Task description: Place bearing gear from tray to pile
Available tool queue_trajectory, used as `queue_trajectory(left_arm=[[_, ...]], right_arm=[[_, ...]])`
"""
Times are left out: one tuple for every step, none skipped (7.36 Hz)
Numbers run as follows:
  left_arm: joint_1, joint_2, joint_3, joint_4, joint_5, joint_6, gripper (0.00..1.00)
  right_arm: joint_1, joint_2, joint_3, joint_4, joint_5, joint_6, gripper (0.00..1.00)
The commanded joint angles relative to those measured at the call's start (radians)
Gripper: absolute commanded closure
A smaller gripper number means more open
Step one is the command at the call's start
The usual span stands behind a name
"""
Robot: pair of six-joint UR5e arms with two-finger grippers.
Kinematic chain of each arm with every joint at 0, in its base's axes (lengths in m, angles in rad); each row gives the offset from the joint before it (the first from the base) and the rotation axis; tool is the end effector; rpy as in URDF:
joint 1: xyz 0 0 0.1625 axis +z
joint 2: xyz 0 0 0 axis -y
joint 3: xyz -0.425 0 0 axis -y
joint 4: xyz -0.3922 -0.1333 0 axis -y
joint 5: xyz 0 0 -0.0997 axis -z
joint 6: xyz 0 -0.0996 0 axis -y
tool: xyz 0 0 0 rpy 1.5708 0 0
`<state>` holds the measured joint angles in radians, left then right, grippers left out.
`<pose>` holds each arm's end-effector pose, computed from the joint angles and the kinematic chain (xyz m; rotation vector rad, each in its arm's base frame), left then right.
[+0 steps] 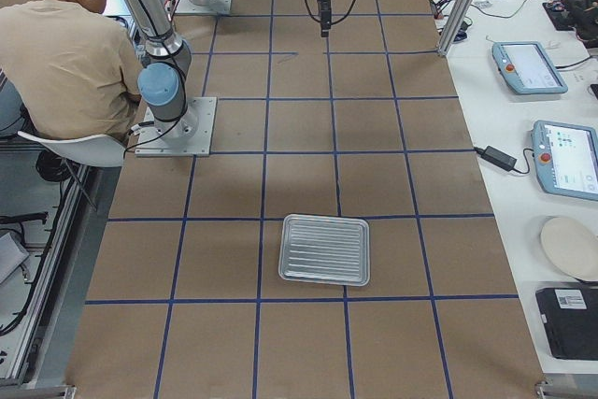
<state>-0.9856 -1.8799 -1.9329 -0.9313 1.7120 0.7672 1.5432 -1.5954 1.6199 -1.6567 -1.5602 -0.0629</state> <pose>0.1949 -0.5101 0.2217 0.2803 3.0335 0.1725 0.1209 -0.4908 0.4845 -0.0558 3.1318 -0.0969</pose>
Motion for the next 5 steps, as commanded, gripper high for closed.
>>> queue_trajectory(left_arm=[[-0.017, 0.074, 0.147, -0.251, -0.011, -0.012, 0.0], [-0.065, 0.117, 0.211, -0.377, -0.026, -0.067, 0.0], [-0.135, 0.175, 0.265, -0.512, -0.047, -0.18, 0.0], [-0.21, 0.232, 0.316, -0.618, -0.102, -0.319, 0.0], [-0.302, 0.267, 0.369, -0.674, -0.112, -0.465, 0.0]], right_arm=[[0.0, 0.0, 0.0, 0.0, 0.0, 0.0, 0.0], [0.0, 0.0, 0.0, -0.001, 0.0, 0.0, 0.0], [0.0, 0.0, 0.0, -0.003, 0.002, 0.0, 0.0], [0.0, 0.0, 0.0, -0.003, 0.006, 0.0, 0.0], [0.0, 0.0, 0.0, -0.003, 0.011, 0.0, 0.0]])
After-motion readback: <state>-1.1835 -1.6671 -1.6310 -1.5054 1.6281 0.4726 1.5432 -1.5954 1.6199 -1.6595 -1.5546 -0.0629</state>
